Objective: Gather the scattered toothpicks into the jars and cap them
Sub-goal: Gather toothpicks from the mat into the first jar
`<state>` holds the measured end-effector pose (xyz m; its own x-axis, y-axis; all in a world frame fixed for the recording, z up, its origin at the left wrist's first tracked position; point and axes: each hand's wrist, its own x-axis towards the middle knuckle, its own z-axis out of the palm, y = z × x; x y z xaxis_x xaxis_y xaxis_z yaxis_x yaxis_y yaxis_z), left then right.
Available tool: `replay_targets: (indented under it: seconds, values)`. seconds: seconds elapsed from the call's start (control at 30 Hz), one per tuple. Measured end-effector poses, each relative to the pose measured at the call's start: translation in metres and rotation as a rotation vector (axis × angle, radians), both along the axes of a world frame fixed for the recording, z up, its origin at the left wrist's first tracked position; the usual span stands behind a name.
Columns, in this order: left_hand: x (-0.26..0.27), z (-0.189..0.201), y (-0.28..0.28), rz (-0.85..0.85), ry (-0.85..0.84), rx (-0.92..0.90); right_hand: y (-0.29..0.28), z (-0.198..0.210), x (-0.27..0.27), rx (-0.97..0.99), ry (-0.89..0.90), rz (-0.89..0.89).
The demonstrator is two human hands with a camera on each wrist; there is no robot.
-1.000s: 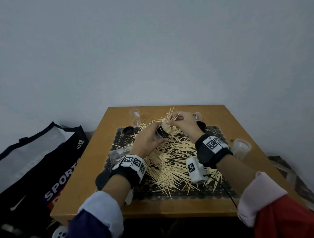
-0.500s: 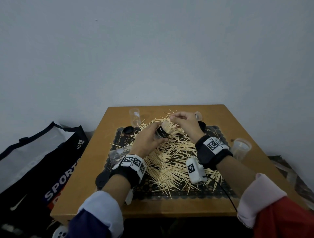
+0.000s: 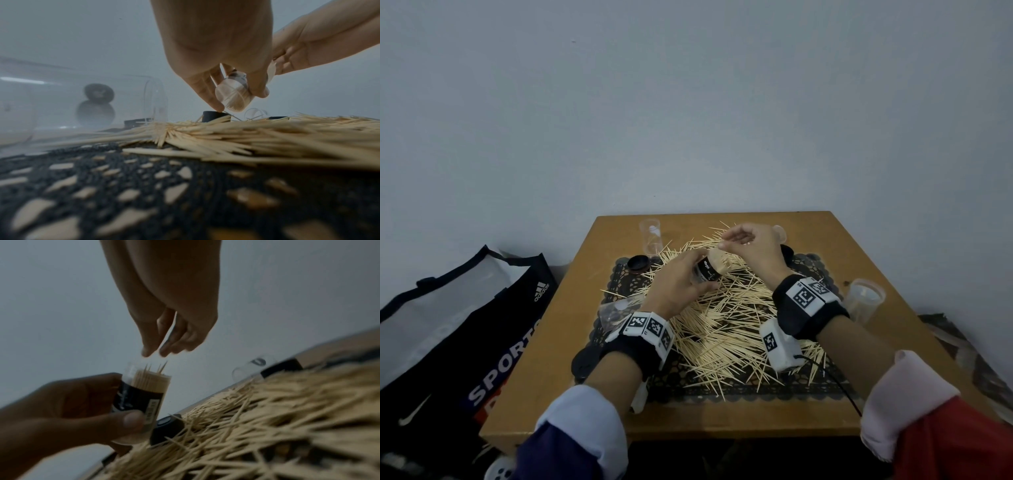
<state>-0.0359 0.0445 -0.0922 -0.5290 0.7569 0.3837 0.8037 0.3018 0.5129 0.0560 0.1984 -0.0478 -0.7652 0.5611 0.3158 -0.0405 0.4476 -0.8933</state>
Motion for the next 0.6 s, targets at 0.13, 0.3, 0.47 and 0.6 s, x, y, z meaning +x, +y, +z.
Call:
replay_targets:
  seconds: [0.13,0.3,0.47,0.6]
  values:
    - [0.001,0.001,-0.001,0.024,0.008,0.015,0.003,-0.006,-0.002,-0.063,-0.044,-0.041]
    - [0.001,0.001,-0.001,0.029,0.017,0.004,-0.004,-0.009,0.003,-0.025,-0.098,0.064]
    - [0.001,0.000,-0.001,0.047,0.023,0.000,-0.003,-0.001,0.004,-0.031,-0.035,0.069]
    - [-0.001,0.000,-0.002,0.090,0.025,0.003,0.013,-0.005,0.004,0.023,-0.165,-0.031]
